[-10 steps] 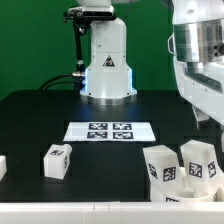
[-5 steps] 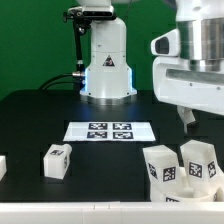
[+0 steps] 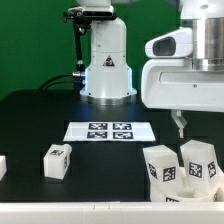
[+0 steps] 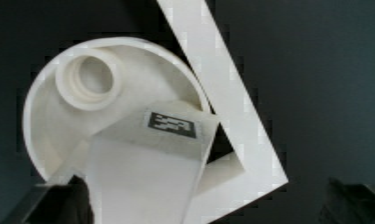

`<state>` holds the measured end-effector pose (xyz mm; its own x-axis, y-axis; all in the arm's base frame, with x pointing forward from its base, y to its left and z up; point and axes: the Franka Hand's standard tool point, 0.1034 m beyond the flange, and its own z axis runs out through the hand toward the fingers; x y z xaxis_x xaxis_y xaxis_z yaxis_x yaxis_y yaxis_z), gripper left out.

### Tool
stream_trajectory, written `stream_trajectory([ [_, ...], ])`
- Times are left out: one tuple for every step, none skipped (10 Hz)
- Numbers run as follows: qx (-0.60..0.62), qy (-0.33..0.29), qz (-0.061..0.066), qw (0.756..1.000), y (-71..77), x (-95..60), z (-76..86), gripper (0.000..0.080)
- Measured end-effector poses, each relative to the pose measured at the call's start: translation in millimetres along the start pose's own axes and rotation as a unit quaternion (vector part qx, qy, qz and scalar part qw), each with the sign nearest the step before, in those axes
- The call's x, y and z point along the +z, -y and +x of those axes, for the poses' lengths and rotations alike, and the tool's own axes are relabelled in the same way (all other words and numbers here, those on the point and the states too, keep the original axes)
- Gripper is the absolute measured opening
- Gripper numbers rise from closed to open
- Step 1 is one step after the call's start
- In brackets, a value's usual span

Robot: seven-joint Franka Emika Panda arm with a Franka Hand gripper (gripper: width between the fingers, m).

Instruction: Assemble stool

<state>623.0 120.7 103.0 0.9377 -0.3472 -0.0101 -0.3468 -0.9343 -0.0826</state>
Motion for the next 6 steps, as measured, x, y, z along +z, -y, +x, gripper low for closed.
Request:
stream_trajectory([
  [-0.11, -0.001, -0.006, 0.994, 2.0, -0.4, -0.8, 0.0649],
  [-0.191, 0.002, -0.007, 0.982, 11.2, 1.0, -7.4, 0.0649],
  [-0.242, 0.004, -0.011, 0.97, 15.9, 2.5, -11.8, 0.0649],
  [-0.268, 0.004, -0.013, 0.963, 13.4, 2.2, -10.0, 0.0649],
  [-0.312, 0.004, -0.019, 0.95, 9.5, 1.9, -7.6, 0.0649],
  [-0.326, 0.004, -0.023, 0.945, 8.1, 1.9, -6.9, 0.0649],
])
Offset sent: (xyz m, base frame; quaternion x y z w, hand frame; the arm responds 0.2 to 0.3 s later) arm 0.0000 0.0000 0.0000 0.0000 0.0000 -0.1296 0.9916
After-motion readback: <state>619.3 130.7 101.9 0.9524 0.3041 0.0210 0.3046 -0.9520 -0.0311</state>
